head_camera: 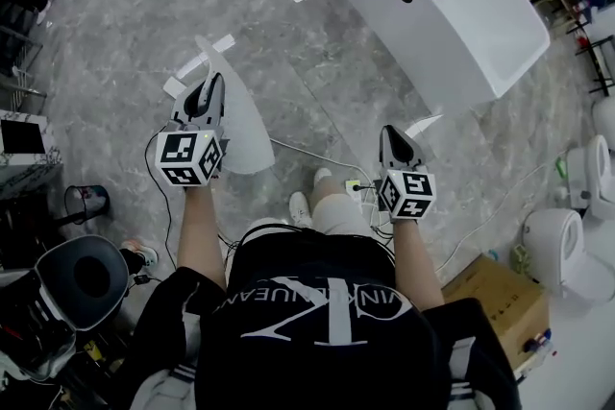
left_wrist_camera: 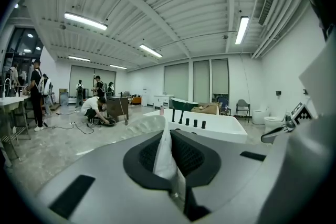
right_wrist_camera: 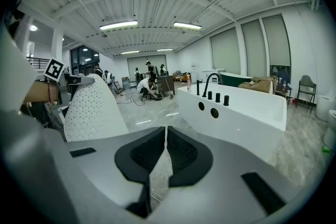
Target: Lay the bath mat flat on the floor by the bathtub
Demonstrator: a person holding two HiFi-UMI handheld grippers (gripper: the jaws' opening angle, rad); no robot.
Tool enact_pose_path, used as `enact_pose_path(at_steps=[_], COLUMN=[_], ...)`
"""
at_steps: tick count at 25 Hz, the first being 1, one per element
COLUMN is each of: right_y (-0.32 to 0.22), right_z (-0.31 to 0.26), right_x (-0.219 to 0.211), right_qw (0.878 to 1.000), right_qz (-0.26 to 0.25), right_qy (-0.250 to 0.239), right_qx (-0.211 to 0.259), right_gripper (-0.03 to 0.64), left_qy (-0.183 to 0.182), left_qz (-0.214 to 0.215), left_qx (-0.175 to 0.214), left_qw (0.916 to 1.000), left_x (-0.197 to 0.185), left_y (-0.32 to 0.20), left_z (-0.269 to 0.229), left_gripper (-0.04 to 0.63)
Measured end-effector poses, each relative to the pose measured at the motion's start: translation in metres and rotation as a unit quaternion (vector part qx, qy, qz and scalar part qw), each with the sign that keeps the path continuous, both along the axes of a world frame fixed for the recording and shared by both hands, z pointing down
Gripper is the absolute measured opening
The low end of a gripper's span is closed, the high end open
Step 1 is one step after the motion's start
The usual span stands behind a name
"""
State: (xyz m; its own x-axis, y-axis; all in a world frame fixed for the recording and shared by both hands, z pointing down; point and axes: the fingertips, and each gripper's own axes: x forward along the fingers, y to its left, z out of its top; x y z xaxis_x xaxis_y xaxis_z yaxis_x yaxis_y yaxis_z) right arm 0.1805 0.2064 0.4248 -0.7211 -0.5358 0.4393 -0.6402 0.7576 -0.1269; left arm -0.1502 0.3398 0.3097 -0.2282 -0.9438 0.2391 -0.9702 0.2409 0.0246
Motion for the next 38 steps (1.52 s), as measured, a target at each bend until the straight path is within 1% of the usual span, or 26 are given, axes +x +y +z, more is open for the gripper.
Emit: enact_pose_path(at_steps=[5, 8, 11, 14, 18, 23, 26, 31, 34, 38], right_y=[-0.034, -0.064, -0.099, -0.129, -0.170, -0.219, -0.240, -0.270, -0.287, -0.305], right_z=[0.011, 0.017, 0.015, 0.016, 0.029, 0.038, 0.048, 0.057, 0.065, 0.080], right_x=[-0.017, -0.032, -0.047, -0.065, -0.082, -0.087, -0.085, -0.082, -0.078, -0.066], right_qw=[1.000, 1.000, 1.000, 1.000, 1.000, 0.999, 0.997, 0.995, 0.993, 0.988], right_qz=[0.001, 0.004, 0.016, 0.014, 0.024, 0.044, 0.058, 0.082, 0.099, 0.129], right_qy=[-0.003, -0.005, -0.013, -0.012, 0.000, 0.004, 0.009, 0.008, 0.006, 0.005], right_qx=[0.001, 0.002, 0.002, 0.000, -0.012, -0.029, -0.041, -0.054, -0.063, -0.079], right_gripper=[0.029, 0.029, 0.029, 0.030, 0.029, 0.029, 0.029, 0.029, 0.029, 0.029], left_qy=[-0.004, -0.013, -0.014, -0.013, -0.004, 0.004, 0.000, 0.009, 0.015, 0.025], left_qz=[0.015, 0.035, 0.059, 0.077, 0.111, 0.146, 0.170, 0.215, 0.250, 0.298], left_qx=[0.004, -0.003, -0.007, -0.015, -0.029, -0.050, -0.063, -0.076, -0.087, -0.106], left_qw=[0.9999, 0.9993, 0.9981, 0.9968, 0.9935, 0.9880, 0.9834, 0.9737, 0.9643, 0.9483], left_x=[-0.015, -0.022, -0.025, -0.028, -0.029, -0.023, -0.015, 0.007, 0.026, 0.057], left_y=[-0.042, -0.074, -0.108, -0.144, -0.192, -0.255, -0.286, -0.338, -0.368, -0.405], left_z=[0.001, 0.001, 0.001, 0.003, 0.018, 0.033, 0.041, 0.051, 0.062, 0.084], left_gripper=[0.020, 0.020, 0.020, 0.020, 0.020, 0.020, 0.020, 0.020, 0.020, 0.020])
